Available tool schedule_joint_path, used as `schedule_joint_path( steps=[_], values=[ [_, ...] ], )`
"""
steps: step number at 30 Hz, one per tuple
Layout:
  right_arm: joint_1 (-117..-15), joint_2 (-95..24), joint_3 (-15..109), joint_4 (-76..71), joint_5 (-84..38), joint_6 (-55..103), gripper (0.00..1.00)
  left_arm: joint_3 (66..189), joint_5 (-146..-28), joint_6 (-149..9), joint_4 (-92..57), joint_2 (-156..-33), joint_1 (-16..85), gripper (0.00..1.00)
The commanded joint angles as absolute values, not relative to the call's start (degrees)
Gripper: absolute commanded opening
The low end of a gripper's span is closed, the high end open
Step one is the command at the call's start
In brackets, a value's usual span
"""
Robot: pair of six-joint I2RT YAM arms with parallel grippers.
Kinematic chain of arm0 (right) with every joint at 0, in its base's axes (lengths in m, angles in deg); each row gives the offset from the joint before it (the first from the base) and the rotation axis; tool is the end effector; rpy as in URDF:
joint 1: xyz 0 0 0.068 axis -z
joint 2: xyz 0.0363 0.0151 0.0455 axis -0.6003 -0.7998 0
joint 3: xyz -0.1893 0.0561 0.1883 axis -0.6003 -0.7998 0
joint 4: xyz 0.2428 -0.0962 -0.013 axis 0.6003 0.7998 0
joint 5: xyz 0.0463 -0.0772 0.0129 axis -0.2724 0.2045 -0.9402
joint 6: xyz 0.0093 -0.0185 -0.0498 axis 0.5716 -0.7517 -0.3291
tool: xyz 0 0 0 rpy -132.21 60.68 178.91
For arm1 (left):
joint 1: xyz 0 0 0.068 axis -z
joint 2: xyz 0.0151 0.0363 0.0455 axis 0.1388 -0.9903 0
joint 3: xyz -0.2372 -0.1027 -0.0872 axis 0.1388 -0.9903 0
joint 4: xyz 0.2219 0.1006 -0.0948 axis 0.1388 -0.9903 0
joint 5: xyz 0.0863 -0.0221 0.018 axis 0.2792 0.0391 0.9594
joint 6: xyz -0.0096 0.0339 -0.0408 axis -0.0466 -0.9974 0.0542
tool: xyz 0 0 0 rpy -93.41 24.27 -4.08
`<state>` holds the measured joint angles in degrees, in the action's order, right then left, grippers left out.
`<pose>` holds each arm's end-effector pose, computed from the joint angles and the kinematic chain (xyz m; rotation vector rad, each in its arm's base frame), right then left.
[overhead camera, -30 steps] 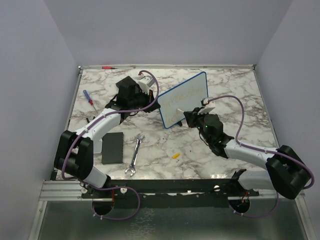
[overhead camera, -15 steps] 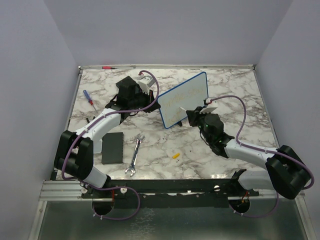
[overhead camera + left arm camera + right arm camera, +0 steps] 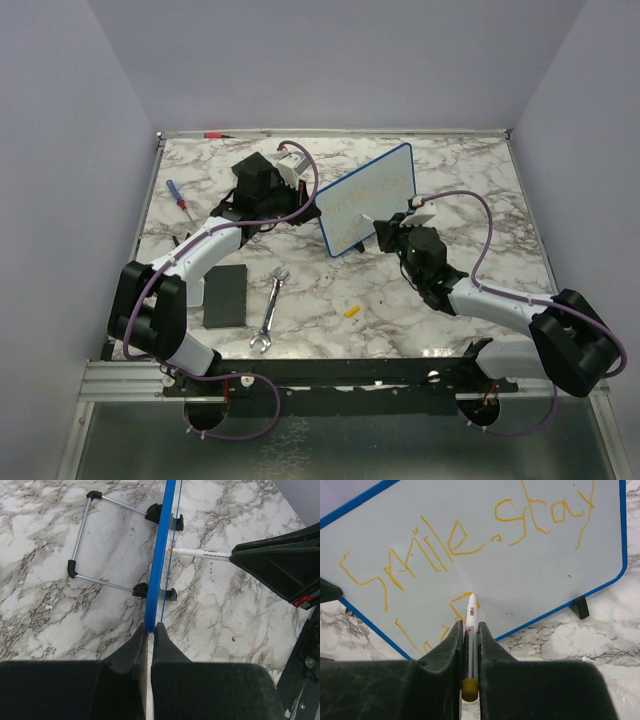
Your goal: Write a sentence on the whiteboard
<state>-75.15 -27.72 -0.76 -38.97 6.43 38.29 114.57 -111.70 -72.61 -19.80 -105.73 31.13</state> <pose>0.2159 0.1536 0.2172 0.0148 1.7438 0.4396 0.3063 -0.1519 0.2715 0.6175 2.0012 -0.9318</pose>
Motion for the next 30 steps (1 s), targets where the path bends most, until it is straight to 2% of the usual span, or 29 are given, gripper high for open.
schedule_joint_path(
  steps=[1,16,25,30],
  values=[
    [-74.76,-28.91,-0.44,-37.81,7.82,39.12,0.01,114.55,-112.05,-73.17,-22.72,-104.46,32.06,0.00],
    [-74.69,-20.11,-2.08,-33.87,4.93,36.85,0.01,114.46,-111.64,-73.30,-22.74,-104.27,32.06,0.00],
    [-66.42,-19.26,-3.75,-35.92,-12.16,38.45,0.01,114.46,-111.52,-73.60,-23.00,-104.30,32.12,0.00],
    [-62.57,-19.84,-4.00,-36.26,-17.84,38.32,0.01,114.55,-111.34,-73.71,-23.20,-104.52,32.08,0.00]
  ],
)
